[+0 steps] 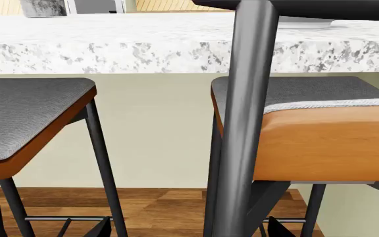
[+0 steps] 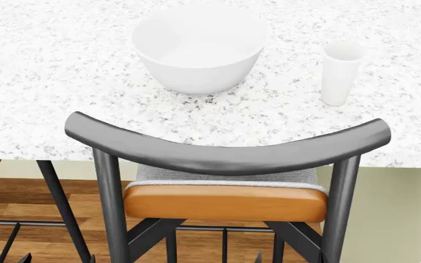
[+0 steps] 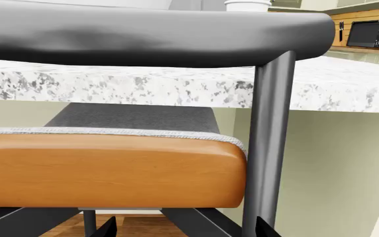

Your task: Place the cup inside the bowl on the dining table and move the bowl to any counter.

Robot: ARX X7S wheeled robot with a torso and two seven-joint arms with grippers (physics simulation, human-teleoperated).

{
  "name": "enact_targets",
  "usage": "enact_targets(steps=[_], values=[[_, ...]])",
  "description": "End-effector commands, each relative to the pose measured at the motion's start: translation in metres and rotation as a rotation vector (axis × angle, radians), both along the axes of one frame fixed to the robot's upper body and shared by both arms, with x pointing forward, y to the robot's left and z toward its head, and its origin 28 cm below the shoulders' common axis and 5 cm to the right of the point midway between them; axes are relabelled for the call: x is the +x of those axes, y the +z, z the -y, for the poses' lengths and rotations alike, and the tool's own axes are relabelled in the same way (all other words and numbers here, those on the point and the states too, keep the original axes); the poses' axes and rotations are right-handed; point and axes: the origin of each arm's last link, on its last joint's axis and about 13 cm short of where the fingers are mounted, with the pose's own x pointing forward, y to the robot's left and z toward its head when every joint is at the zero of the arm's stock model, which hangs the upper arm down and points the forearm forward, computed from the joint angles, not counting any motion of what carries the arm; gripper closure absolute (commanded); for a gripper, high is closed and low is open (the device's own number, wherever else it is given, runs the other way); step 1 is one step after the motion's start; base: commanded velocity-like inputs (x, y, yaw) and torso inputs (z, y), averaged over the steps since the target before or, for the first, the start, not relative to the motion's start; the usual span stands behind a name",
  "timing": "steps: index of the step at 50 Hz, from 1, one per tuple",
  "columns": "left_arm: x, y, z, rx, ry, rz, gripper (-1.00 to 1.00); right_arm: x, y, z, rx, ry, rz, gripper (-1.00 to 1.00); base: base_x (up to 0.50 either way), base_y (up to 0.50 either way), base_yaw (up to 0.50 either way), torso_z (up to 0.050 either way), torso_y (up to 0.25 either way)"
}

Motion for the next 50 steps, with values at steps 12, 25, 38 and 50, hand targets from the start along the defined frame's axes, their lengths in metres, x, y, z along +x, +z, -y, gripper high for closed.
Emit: enact_targets(steps=[12,25,38,50], values=[[-0.0027,0.0030,-0.0007,0.045,0.002,0.058,-1.00,0.0000,0.0010,0.0002,-0.007,-0.007,-0.004,-1.00,0.00,0.00,0.00,0.039,0.000],[-0.0024,0.0027,-0.0012,0.045,0.008,0.056,-1.00,0.0006,0.0002,-0.0005,-0.008,-0.004,-0.008,-1.00,0.00,0.00,0.00,0.050,0.000],[-0.0017,0.0024,-0.0003,0.044,0.006,0.053,-1.00,0.0002,0.0001,-0.0006,-0.010,-0.003,-0.007,-1.00,0.00,0.00,0.00,0.050,0.000],[0.0004,0.0043,-0.0007,0.014,0.015,0.032,-1.00,-0.0008,0.0079,-0.0012,-0.008,-0.007,0.012,-1.00,0.00,0.00,0.00,0.038,0.000]])
